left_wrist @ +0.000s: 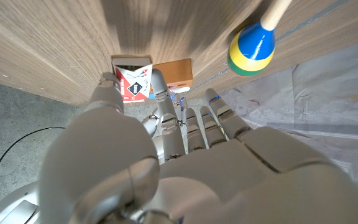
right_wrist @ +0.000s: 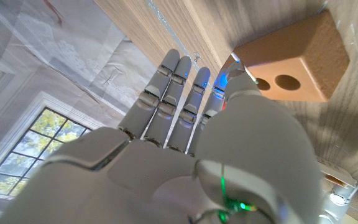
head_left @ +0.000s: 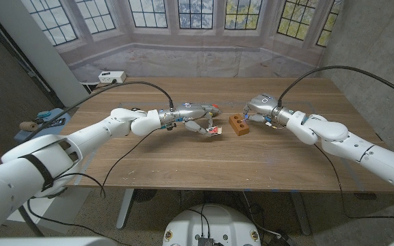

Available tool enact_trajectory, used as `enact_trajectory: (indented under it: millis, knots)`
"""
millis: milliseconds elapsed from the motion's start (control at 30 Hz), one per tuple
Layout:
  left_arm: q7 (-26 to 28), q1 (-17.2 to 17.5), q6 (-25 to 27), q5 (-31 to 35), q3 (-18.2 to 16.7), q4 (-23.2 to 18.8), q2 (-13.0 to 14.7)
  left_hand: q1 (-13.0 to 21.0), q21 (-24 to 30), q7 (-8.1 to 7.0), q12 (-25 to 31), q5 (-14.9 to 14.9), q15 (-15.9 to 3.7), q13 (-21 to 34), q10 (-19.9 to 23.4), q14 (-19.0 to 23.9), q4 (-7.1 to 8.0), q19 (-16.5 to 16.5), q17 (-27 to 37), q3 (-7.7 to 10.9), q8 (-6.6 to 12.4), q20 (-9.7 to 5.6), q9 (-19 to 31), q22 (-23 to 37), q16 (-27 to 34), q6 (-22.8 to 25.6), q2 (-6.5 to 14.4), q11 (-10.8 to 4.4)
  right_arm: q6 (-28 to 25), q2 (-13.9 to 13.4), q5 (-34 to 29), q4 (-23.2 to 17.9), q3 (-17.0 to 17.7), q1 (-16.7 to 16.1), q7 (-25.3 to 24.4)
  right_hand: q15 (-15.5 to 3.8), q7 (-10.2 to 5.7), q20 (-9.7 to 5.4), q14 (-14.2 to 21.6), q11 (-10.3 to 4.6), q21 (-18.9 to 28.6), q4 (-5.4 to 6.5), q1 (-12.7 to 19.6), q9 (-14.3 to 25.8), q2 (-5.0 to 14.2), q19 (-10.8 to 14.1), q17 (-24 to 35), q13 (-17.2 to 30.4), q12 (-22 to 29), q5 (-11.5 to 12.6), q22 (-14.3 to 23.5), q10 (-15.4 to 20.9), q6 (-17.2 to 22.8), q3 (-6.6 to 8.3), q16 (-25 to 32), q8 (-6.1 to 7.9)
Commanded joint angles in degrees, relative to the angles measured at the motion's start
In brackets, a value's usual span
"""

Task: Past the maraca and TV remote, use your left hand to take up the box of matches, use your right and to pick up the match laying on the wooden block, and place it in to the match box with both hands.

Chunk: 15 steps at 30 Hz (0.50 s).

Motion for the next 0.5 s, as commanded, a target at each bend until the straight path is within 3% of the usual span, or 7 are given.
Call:
enact_trajectory:
  millis: [33,500]
  knots:
    - [-0.4,0.4,0.3,0.0,-0.3,-0.7,0.1,1.8,-0.1,-0.2,0.0,0.5,-0.05,0.1,0.0,0.3,-0.11,0.0,0.2,-0.29,0.27,-0.3,0.3,0.3,0.0,-0.3,2.0,-0.06,-1.3,-0.6,0.2,-1.8,0.6,-1.1,2.0,-7.27,-0.23,-3.37,-0.5,0.11,-0.1,-0.05,0.3,0.3,-0.81,-0.5,0.2,0.1,-0.7,0.0,0.1,-1.0,-0.9,-0.41,-0.2,-0.46]
    - [-0.5,0.2,0.0,-0.2,-0.2,0.1,-0.2,1.9,-0.1,-0.29,0.0,0.5,0.03,0.1,-0.1,0.3,-0.18,-0.1,0.2,-0.37,0.38,-0.31,0.2,0.3,0.0,-0.3,1.9,-0.08,-0.7,0.6,0.3,0.2,-0.1,-0.1,2.3,-7.39,-0.19,-3.02,-1.0,0.03,-0.3,-0.14,0.4,0.2,-1.19,-0.9,0.4,0.1,-1.2,0.1,0.1,-1.9,-1.9,-0.76,-0.4,-1.07]
